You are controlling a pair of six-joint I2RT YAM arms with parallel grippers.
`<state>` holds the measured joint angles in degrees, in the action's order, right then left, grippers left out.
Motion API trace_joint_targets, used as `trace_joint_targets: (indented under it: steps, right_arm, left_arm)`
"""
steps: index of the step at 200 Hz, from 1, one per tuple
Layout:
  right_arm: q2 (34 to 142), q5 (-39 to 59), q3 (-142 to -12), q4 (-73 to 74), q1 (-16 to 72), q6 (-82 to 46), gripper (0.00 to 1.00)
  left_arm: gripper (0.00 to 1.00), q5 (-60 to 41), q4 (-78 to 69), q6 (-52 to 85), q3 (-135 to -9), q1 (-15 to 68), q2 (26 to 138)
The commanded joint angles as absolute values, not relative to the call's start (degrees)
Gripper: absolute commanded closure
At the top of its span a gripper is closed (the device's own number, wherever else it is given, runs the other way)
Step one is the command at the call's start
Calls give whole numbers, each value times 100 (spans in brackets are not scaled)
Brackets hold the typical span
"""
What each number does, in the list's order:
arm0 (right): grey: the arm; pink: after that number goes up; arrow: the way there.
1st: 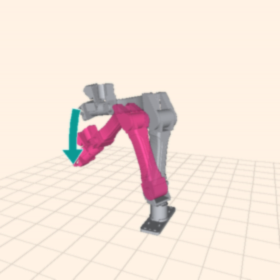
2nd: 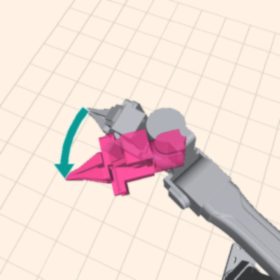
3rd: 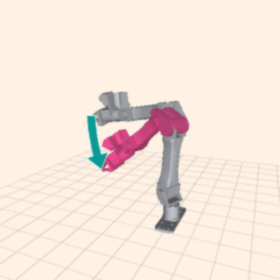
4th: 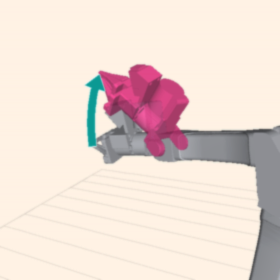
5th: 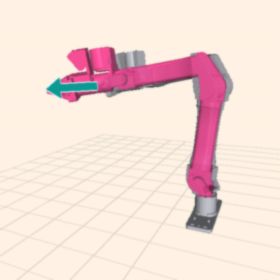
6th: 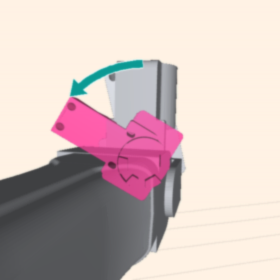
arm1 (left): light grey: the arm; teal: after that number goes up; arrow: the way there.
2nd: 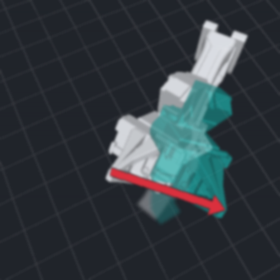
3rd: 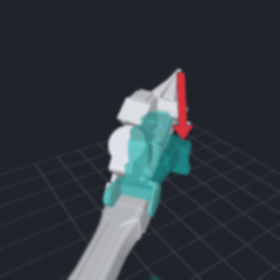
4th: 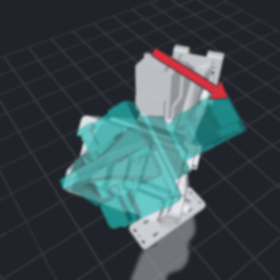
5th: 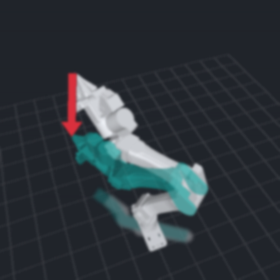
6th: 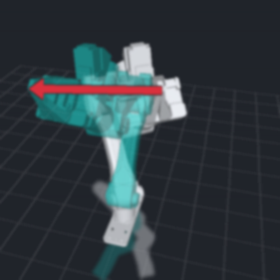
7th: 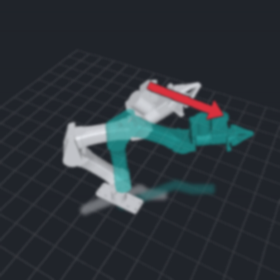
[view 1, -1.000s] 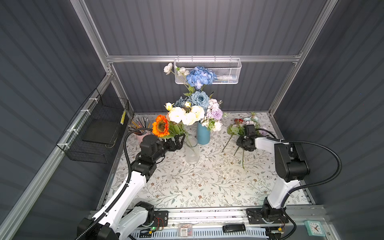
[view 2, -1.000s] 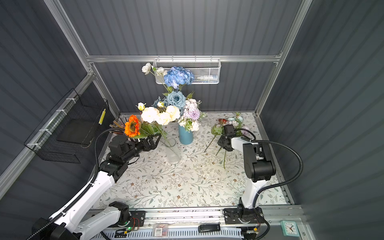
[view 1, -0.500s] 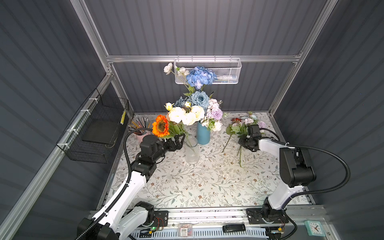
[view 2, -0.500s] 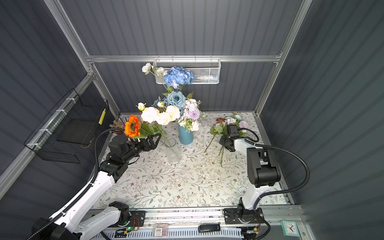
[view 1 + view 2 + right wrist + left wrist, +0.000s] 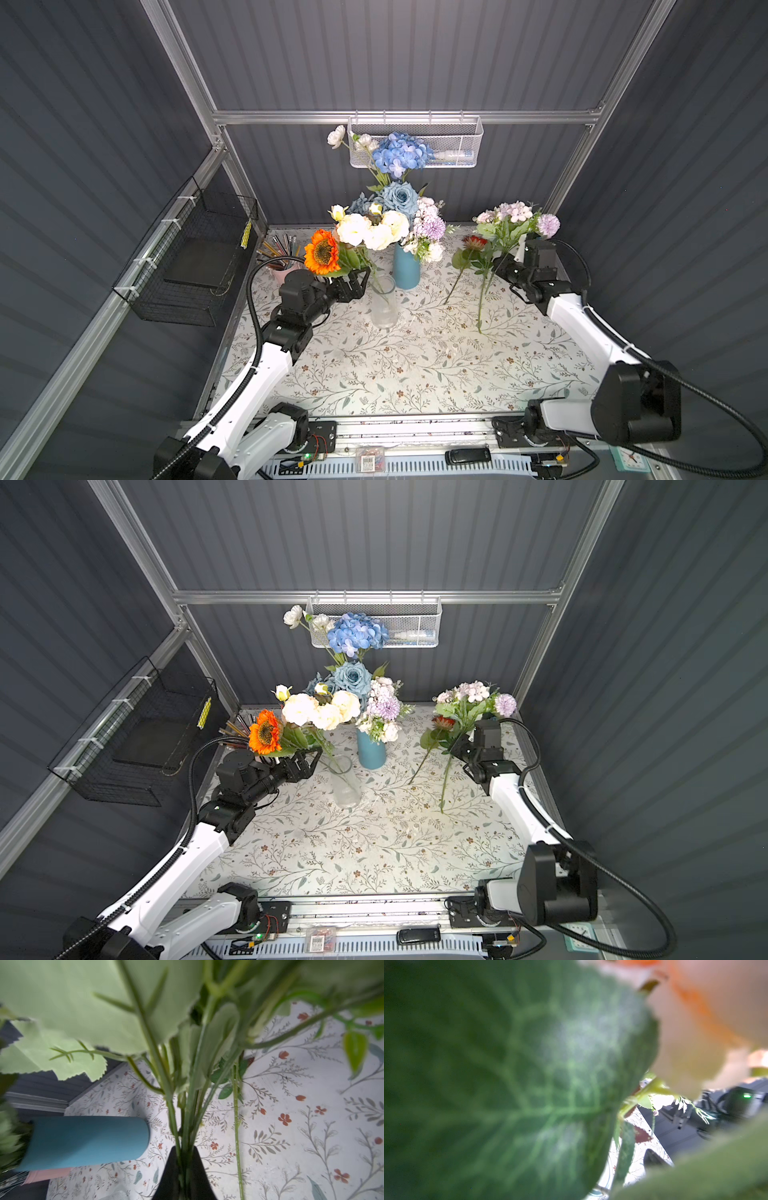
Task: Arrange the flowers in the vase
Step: 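Lift the pink-white flower bunch upward with the right gripper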
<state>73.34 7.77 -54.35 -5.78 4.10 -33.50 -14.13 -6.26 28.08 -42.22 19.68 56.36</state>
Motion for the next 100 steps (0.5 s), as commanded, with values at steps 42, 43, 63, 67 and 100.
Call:
trace_joint_targets:
  steps: [42, 43, 63, 67, 100]
  right_arm:
    - [5875, 1482, -5643, -397, 1012, -2634, 100]
    - [5860, 1484, -5643, -387, 1029, -2618, 100]
    - [5600, 1396, -5658, -100, 1631, -2247, 100]
    - [5572, 1423, -5664, -15, 1750, -2163, 100]
    - [5626, 1867, -5689, 899, 2569, -1834, 100]
  left_arm:
    - [0, -1323, -537, 2536, -4363, 1978, 5632]
    - [0, -1321, -532, 2538, -4370, 1978, 5633]
    - [0, -1321, -392, 2442, -4455, 1974, 5675]
    - [0, -1320, -344, 2432, -4475, 1977, 5676]
    - [0, -1223, 58, 2362, -4553, 1978, 5597]
